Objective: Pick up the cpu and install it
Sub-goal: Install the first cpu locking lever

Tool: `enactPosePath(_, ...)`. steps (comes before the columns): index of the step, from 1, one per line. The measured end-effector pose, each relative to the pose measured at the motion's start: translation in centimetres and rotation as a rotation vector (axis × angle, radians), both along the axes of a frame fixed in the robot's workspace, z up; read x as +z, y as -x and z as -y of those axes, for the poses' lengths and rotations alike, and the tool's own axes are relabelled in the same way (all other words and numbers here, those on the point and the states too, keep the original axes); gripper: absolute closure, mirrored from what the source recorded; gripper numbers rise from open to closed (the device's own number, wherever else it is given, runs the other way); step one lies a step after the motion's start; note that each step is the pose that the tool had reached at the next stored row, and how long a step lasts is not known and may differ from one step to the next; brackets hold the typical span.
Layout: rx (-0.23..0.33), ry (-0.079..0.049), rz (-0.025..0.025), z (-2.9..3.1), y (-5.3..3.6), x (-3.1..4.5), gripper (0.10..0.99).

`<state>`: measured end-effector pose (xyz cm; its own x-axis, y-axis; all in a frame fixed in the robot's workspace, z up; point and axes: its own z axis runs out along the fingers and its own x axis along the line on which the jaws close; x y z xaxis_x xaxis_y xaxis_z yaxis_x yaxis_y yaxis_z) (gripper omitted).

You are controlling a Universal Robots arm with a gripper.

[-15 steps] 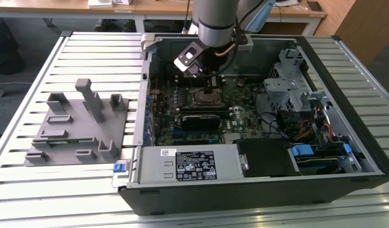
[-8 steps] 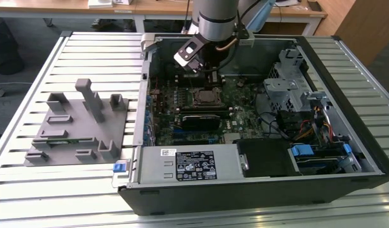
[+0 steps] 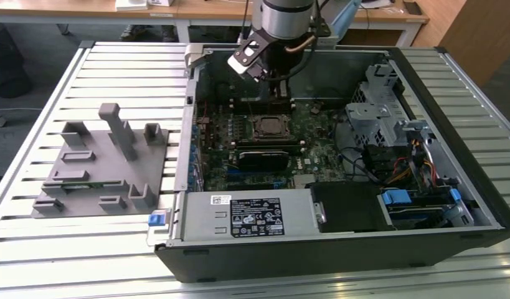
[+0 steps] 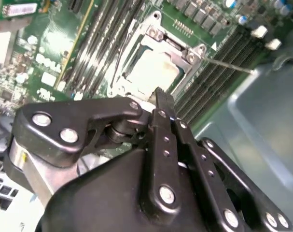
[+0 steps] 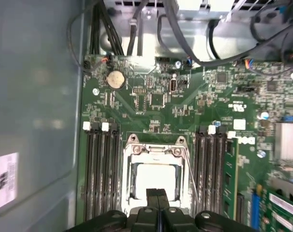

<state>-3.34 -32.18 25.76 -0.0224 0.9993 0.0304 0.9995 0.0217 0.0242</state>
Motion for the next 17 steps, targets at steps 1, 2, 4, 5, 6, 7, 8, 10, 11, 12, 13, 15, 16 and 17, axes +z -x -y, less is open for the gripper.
enactPosePath(1, 0.000, 0.000, -0.0001, 0.00, 0.00, 0.49, 0.980)
enactPosePath(2, 0.000, 0.000, -0.0001, 0.00, 0.00, 0.94, 0.980)
enactPosePath(4, 0.000, 0.000, -0.0001, 0.00, 0.00, 1.79, 0.980)
enactPosePath(5, 0.000, 0.000, -0.0002, 0.00, 0.00, 2.05, 0.980)
enactPosePath(6, 0.002, 0.001, -0.0002, 0.00, 0.01, 2.07, 0.980)
enactPosePath(7, 0.011, 0.003, 0.0001, 0.00, 0.00, 2.06, 0.980)
enactPosePath(8, 0.024, 0.005, 0.0000, 0.00, 0.01, 2.07, 0.980)
enactPosePath(10, 0.055, 0.007, 0.0001, 0.01, 0.02, 2.08, 0.980)
enactPosePath(11, 0.073, 0.007, 0.0000, 0.01, 0.02, 2.08, 0.980)
enactPosePath(12, 0.091, 0.007, 0.0001, 0.00, 0.02, 2.08, 0.980)
enactPosePath(13, 0.109, 0.007, 0.0001, 0.00, 0.02, 2.08, 0.980)
enactPosePath(15, 0.138, 0.007, 0.0002, 0.00, 0.02, 2.08, 0.980)
enactPosePath(16, 0.152, 0.007, 0.0003, 0.00, 0.02, 2.08, 0.980)
enactPosePath(17, 0.164, 0.007, 0.0003, 0.00, 0.02, 2.07, 0.980)
